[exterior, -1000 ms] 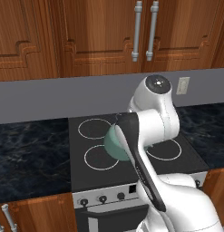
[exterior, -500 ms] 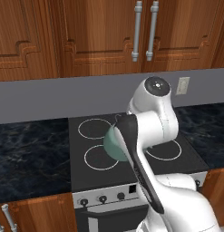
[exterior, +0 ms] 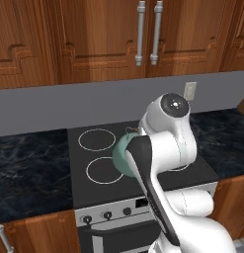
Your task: The kettle is done boiling. Turn off the stove, then wait for 300 timesteps before moving the kettle to the dining table.
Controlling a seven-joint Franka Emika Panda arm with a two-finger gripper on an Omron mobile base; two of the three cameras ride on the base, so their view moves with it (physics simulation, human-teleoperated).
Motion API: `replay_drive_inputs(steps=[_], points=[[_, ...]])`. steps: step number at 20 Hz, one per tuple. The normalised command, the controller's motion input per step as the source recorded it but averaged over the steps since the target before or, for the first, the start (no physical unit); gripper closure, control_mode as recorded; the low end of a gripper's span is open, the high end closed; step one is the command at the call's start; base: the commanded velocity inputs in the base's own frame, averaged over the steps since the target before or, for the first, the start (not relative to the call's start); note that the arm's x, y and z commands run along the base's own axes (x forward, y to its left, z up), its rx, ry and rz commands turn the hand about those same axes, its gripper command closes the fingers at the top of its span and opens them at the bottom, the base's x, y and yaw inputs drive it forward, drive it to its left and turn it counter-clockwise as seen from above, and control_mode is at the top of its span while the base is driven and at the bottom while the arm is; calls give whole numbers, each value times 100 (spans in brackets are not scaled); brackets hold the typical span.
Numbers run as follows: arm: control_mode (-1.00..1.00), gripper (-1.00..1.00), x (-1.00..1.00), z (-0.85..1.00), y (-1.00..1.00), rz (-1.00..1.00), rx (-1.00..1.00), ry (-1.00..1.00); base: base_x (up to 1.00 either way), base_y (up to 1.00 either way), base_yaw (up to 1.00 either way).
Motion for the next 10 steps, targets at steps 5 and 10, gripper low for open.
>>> replay_drive_inputs(steps=[5,10], points=[[100,100,0,0,0,0,0,0,-16,-12,-27],[100,100,0,0,0,0,0,0,-7,-11,-32]])
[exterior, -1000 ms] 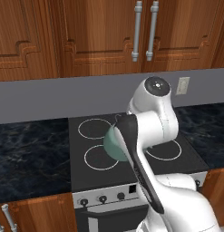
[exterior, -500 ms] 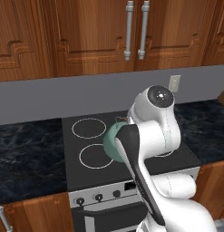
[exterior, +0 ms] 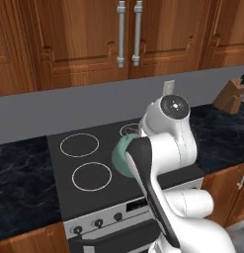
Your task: The kettle is done boiling. Turn off the stove, then wait for 300 timesteps before moving the kettle to the dining table.
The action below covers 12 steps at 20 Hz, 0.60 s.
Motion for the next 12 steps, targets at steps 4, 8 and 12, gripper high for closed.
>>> replay_drive_inputs(steps=[4,8,12], points=[[100,100,0,0,0,0,0,0,-6,-11,-36],[100,100,0,0,0,0,0,0,-3,-17,-40],[100,100,0,0,0,0,0,0,-9,-29,-45]])
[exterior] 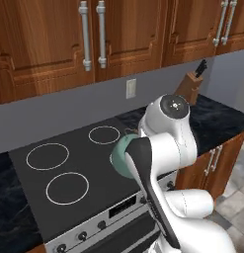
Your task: The kettle is done boiling. Turn off the stove, then wait for 300 timesteps before moving the kettle to the dining table.
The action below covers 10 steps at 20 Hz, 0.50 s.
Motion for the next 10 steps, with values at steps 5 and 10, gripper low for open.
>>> replay_drive_inputs(steps=[5,10], points=[[100,100,0,0,0,0,0,0,-5,-28,-50],[100,100,0,0,0,0,0,0,0,-27,-53]])
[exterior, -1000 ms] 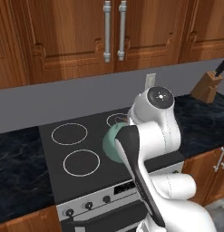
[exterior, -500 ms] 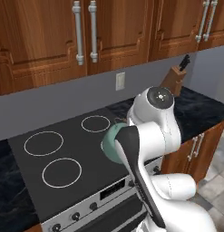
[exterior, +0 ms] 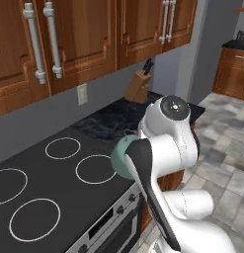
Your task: The kettle is done boiling. Turn off the stove, then wait for 300 timesteps before moving the kettle to the dining table.
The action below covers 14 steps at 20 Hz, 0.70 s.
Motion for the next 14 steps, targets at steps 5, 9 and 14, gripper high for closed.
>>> replay_drive_inputs(steps=[5,9,14], points=[[100,100,0,0,0,0,0,0,0,-31,-56],[100,100,0,0,0,0,0,0,0,-38,-55],[100,100,0,0,0,0,0,0,0,-38,-55]])
